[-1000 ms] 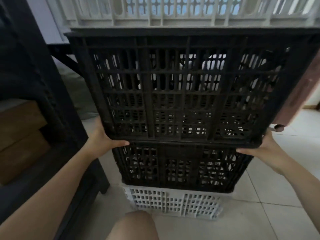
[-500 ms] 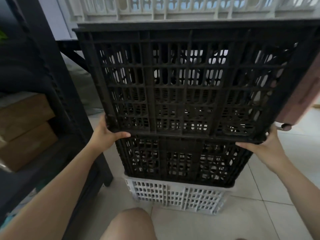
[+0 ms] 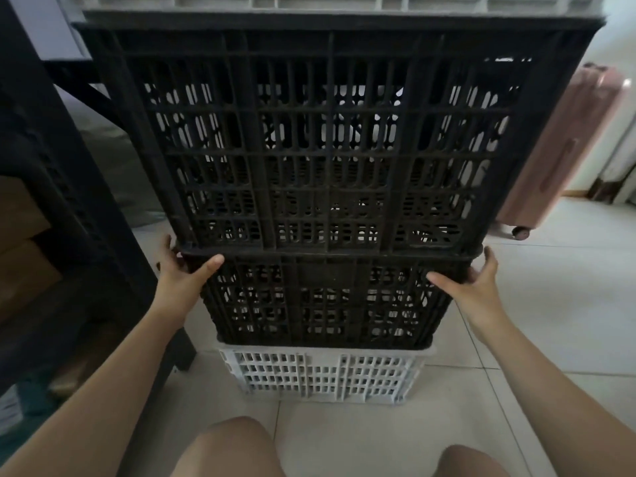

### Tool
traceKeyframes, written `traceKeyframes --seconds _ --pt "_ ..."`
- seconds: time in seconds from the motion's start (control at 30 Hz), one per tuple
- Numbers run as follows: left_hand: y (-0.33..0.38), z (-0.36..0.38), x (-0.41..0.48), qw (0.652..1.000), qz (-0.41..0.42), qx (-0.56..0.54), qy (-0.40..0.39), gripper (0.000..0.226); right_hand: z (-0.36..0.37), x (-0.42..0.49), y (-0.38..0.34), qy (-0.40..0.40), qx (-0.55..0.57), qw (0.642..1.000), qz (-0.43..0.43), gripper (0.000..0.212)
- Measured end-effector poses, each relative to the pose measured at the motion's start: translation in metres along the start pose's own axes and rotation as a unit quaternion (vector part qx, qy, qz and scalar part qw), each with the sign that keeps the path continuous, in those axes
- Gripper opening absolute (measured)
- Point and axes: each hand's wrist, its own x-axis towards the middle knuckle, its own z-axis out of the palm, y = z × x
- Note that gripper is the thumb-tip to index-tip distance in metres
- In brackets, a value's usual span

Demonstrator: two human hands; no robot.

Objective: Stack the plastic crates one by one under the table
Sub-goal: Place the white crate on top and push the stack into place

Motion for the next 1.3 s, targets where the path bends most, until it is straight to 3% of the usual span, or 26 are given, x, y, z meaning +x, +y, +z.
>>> traceKeyframes --seconds 0.07,0.2,0.3,0.4,0.5,0.6,0.73,0.83,0.93,1.07,1.3 --pt "-0.032 0.005 -0.013 0.999 -0.030 0.033 -0.009 0.100 0.001 -0.013 0.031 -0.045 -0.028 0.997 0.049 0.132" --pt "-0.100 0.005 -0.026 0.979 -0.143 0.116 -0.087 0.108 0.002 -0.034 0.088 -0.120 -0.069 0.978 0.155 0.123" --pt "-0.126 0.008 -0.030 0.968 -0.150 0.154 -0.133 0.111 0.007 -0.028 0.112 -0.085 -0.096 0.977 0.171 0.119" --pt "-0.148 0.010 -0.029 0.966 -0.152 0.180 -0.105 0.095 0.012 -0.020 0.133 -0.015 -0.172 0.975 0.144 0.084" --pt "-0.167 0.010 -0.031 0.951 -0.160 0.253 -0.084 0.085 0.019 -0.021 0.149 -0.005 -0.205 0.968 0.146 0.089" --pt "-0.178 0.010 -0.033 0.964 -0.145 0.192 -0.117 0.076 0.025 -0.023 0.162 -0.012 -0.168 0.975 0.142 0.094" --pt "-0.180 0.007 -0.032 0.960 -0.092 0.171 -0.201 0.081 0.028 -0.026 0.163 -0.005 -0.153 0.981 0.119 0.091" --pt "-0.185 0.007 -0.035 0.971 -0.054 0.154 -0.174 0.069 0.026 -0.029 0.167 -0.024 -0.165 0.983 0.079 0.087" --pt "-0.192 0.008 -0.034 0.976 -0.086 0.126 -0.153 0.080 0.023 -0.031 0.172 -0.010 -0.151 0.984 0.095 0.097" --pt "-0.198 0.002 -0.026 0.970 -0.156 0.101 -0.156 0.096 0.015 -0.023 0.172 -0.053 -0.112 0.986 0.114 0.107" --pt "-0.202 -0.003 -0.019 0.970 -0.142 0.144 -0.132 0.106 0.015 -0.015 0.169 -0.039 -0.096 0.987 0.125 0.101"
